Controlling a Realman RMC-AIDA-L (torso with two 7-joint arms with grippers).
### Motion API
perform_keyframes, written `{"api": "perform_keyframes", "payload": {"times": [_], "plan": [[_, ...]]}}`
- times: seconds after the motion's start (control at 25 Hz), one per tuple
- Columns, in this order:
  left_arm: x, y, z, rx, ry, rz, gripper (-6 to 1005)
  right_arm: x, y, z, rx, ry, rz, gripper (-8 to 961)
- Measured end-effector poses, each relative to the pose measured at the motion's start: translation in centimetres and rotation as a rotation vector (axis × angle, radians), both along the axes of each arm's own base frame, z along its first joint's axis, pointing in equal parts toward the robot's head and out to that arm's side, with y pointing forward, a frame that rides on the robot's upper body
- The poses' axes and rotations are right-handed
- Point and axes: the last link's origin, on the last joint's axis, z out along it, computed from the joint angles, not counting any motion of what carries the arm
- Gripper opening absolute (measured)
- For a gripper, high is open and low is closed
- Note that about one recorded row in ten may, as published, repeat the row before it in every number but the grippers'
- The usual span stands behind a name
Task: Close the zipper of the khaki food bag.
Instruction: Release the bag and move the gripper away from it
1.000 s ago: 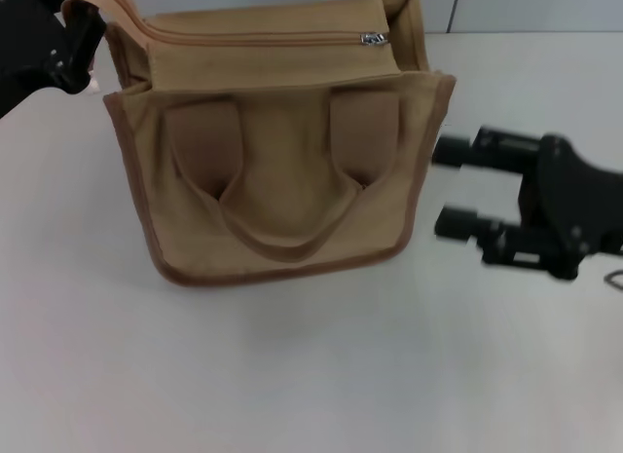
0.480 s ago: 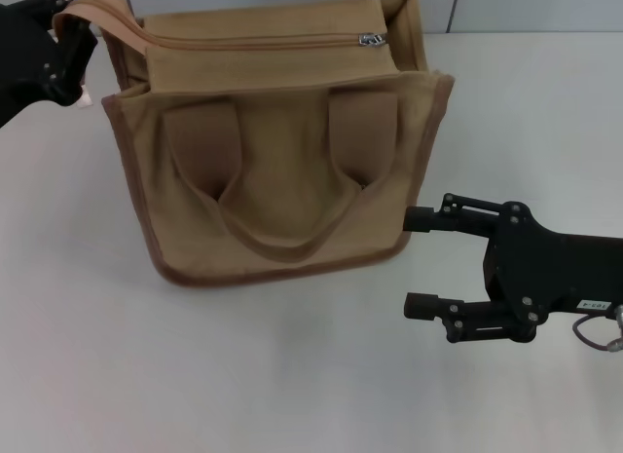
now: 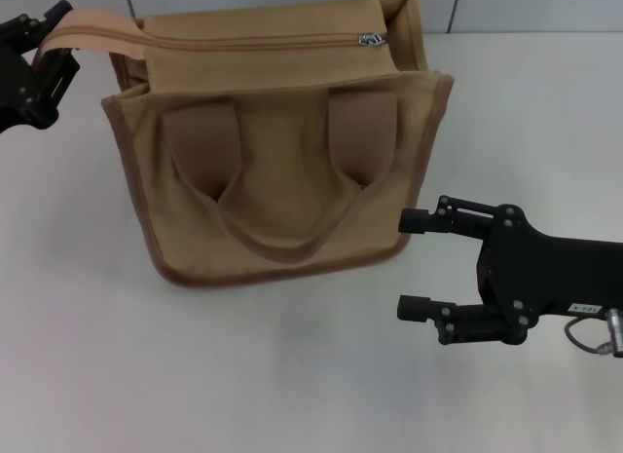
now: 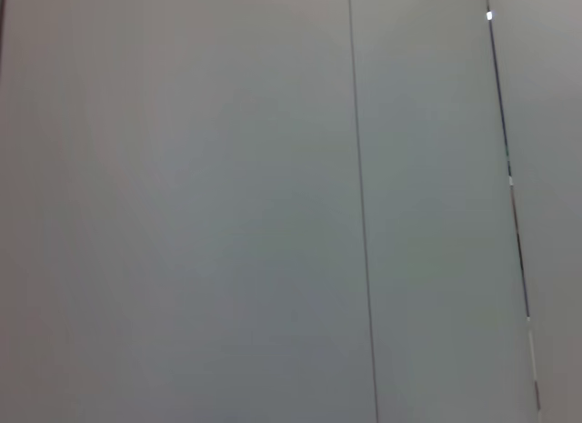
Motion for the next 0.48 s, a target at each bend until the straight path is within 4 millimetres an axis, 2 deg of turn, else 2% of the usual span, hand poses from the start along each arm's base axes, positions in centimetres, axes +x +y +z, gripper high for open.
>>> {"api": "perform_keyframes", "payload": {"times": [0.16, 0.36, 0.48], "plan": [[-0.3, -0.1, -0.1, 0.004, -0.005, 0.022, 106, -0.1, 0.1, 0.0, 0.000, 0.000, 0.004, 817], [-0.7, 0.1, 0.1, 0.003, 0.009, 0.041, 235, -0.3, 0.2, 0.0, -0.001, 0.003, 0.005, 817], [-1.1, 0.0, 0.9, -0.010, 0.028, 0.050, 354, -0.3, 0.3, 0.1, 0.000, 0.004, 0.006, 817]]}}
